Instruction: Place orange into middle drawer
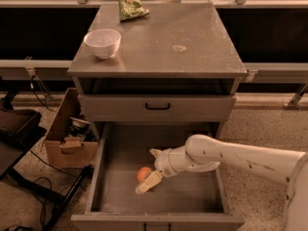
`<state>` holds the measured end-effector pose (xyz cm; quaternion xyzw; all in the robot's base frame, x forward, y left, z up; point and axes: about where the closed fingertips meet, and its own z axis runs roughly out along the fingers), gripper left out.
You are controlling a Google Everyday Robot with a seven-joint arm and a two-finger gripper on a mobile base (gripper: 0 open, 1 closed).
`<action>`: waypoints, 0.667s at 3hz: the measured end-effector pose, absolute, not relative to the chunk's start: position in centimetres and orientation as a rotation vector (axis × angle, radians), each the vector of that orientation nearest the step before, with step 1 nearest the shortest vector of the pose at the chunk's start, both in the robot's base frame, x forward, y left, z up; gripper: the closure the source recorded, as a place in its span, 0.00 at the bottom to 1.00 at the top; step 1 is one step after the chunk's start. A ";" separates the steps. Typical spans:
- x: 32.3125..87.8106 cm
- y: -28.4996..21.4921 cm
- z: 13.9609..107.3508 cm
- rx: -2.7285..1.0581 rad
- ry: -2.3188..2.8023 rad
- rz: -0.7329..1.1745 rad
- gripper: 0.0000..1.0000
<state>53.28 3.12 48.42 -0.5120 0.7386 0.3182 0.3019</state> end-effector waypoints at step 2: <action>49.7 -1.8 63.2 -1.470 2.069 0.755 0.00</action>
Offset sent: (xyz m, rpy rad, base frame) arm -0.0351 -0.0781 0.2332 -0.2328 0.0177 0.0154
